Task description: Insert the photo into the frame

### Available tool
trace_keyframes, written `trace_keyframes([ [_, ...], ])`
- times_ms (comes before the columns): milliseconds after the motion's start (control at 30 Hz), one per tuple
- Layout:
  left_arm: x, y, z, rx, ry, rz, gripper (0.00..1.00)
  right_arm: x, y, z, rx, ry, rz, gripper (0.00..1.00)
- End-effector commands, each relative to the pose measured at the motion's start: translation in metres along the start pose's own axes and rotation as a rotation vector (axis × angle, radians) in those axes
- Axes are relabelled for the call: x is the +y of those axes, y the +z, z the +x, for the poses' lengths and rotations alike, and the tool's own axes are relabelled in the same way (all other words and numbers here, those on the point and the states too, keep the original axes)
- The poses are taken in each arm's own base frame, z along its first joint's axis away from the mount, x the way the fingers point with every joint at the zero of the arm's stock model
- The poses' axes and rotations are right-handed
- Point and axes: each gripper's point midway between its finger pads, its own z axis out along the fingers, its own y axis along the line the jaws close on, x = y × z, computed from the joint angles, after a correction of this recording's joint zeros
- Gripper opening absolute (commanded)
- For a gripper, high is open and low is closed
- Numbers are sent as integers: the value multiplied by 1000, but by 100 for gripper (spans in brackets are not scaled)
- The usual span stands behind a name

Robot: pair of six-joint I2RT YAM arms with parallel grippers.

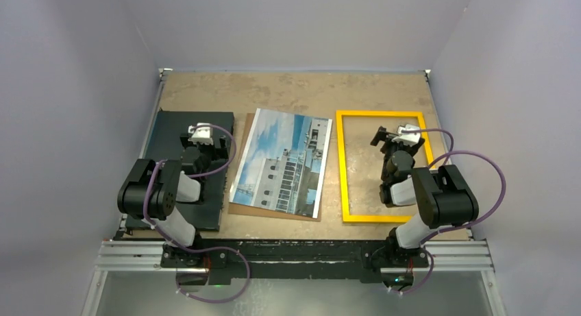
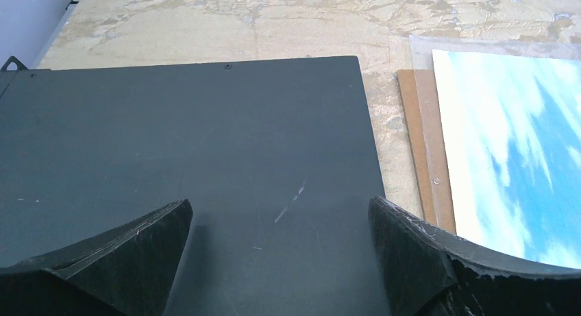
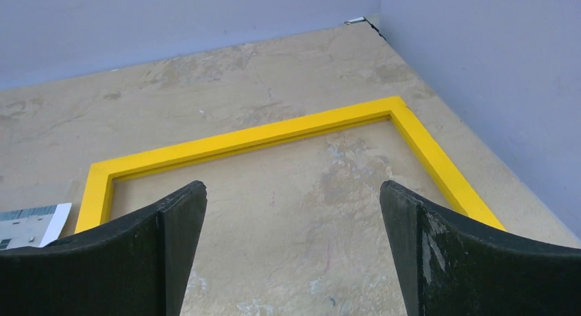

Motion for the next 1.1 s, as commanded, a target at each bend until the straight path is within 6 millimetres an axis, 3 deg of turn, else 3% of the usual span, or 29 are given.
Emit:
trace_keyframes([
  [0,1,0,-3,-16,-1,0,100,10,3,-21,-73,52,-44,99],
  [100,2,0,-4,-18,-2,-1,100,4,-1,-26,-74,83,-13,99],
  [233,8,7,-13,8,-23,-15,100,-9,-12,-46,-156,67,35,99],
  [300,16,19,-24,103,-29,-52,100,-26,-1,-33,-1,139,194,99],
  [367,21,33,-45,175,27,-58,100,-38,13,-42,98,281,335,99],
  [433,32,42,-66,242,59,-97,100,-19,31,-54,156,255,252,99],
  [500,38,46,-84,292,80,-99,99,-5,40,-52,237,400,256,99],
  [533,39,46,-94,305,84,-92,99,12,45,-52,290,424,171,99],
  [667,49,40,-126,316,36,-81,100,56,57,-53,415,384,-21,99],
  [800,40,34,-144,369,11,-17,100,101,31,-50,449,254,-54,99],
  [933,30,29,-155,421,-17,39,100,143,-12,-13,583,122,-94,99],
  [1067,27,22,-164,453,-12,66,100,149,-47,28,705,58,-71,93],
])
